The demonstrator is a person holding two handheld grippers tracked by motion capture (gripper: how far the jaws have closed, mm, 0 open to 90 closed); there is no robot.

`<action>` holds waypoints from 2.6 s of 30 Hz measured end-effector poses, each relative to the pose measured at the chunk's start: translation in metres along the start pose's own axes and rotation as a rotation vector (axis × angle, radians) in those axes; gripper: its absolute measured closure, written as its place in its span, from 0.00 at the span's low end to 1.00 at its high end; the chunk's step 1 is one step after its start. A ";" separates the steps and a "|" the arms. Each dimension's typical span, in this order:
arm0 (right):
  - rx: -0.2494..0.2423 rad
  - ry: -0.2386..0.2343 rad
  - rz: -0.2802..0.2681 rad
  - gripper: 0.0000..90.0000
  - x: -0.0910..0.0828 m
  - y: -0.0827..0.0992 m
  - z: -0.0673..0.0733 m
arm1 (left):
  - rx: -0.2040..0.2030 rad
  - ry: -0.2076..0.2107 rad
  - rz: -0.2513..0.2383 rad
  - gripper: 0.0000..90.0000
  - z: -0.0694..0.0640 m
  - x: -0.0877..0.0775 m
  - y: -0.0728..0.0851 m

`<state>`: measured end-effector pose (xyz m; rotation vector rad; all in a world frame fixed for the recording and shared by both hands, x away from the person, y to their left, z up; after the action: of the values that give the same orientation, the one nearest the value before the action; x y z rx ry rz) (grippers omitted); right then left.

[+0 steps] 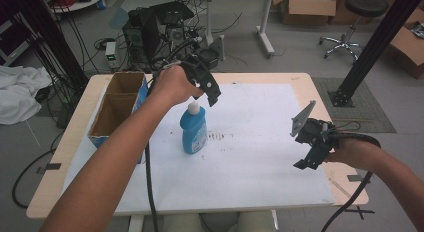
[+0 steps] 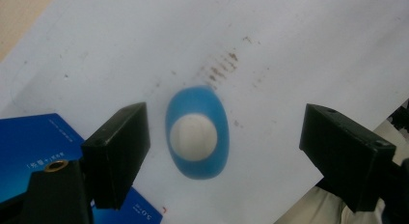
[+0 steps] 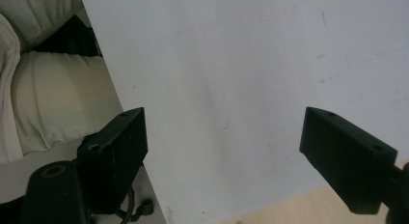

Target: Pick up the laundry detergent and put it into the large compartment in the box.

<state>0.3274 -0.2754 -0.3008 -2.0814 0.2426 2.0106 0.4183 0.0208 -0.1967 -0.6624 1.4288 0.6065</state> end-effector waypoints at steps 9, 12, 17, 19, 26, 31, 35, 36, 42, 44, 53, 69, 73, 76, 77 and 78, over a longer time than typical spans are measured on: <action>-0.001 -0.003 -0.010 0.19 0.002 0.001 0.001 | -0.045 0.026 0.014 0.21 0.005 0.007 0.002; -0.003 -0.004 -0.008 0.19 0.003 0.001 0.001 | -0.061 0.029 0.017 0.21 0.007 0.011 0.003; -0.005 -0.003 -0.010 0.19 0.003 0.001 0.001 | -0.081 0.043 0.021 0.21 0.011 0.016 0.005; -0.007 -0.002 -0.010 0.19 0.004 0.001 0.000 | -0.088 0.050 0.025 0.21 0.012 0.018 0.005; -0.010 -0.008 -0.009 0.19 0.007 0.000 -0.001 | -0.120 0.051 0.038 0.21 0.016 0.027 0.007; -0.006 -0.011 -0.007 0.19 0.007 0.000 -0.001 | -0.130 0.055 0.045 0.21 0.019 0.034 0.008; -0.010 -0.012 -0.009 0.19 0.008 -0.001 -0.001 | -0.133 0.061 0.050 0.21 0.019 0.038 0.008; -0.012 -0.012 -0.011 0.19 0.008 -0.001 -0.001 | -0.137 0.055 0.051 0.21 0.019 0.040 0.008; -0.009 -0.015 -0.007 0.19 0.008 0.000 -0.001 | -0.161 0.057 0.048 0.21 0.021 0.047 0.009; -0.009 -0.015 -0.009 0.19 0.008 0.000 -0.001 | -0.164 0.059 0.051 0.21 0.022 0.049 0.009; -0.013 -0.019 -0.008 0.19 0.010 0.000 0.000 | -0.171 0.055 0.052 0.21 0.020 0.060 0.008; -0.008 -0.026 -0.007 0.19 0.013 0.001 0.000 | -0.179 0.045 0.070 0.21 0.017 0.084 0.009; -0.007 -0.029 -0.006 0.19 0.014 0.001 0.000 | -0.181 0.046 0.070 0.21 0.017 0.088 0.009; -0.006 -0.030 -0.005 0.19 0.015 0.001 0.000 | -0.183 0.044 0.071 0.21 0.018 0.091 0.009; -0.008 -0.031 -0.008 0.19 0.015 0.001 -0.001 | -0.187 0.047 0.069 0.21 0.018 0.093 0.010; -0.008 -0.031 -0.008 0.19 0.015 0.001 -0.001 | -0.187 0.047 0.069 0.21 0.018 0.093 0.010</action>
<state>0.3284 -0.2759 -0.3159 -2.0506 0.2202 2.0411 0.4288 0.0395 -0.2893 -0.7807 1.4542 0.7905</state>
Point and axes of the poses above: each handheld gripper's, and its own axes: x roughly forward along the jaws, y roughly out of its underside, z roughly to its left, the point moved 1 cm from there along x, roughly forward along the jaws, and after that the axes turned 10 degrees about z, right-handed, at the moved point
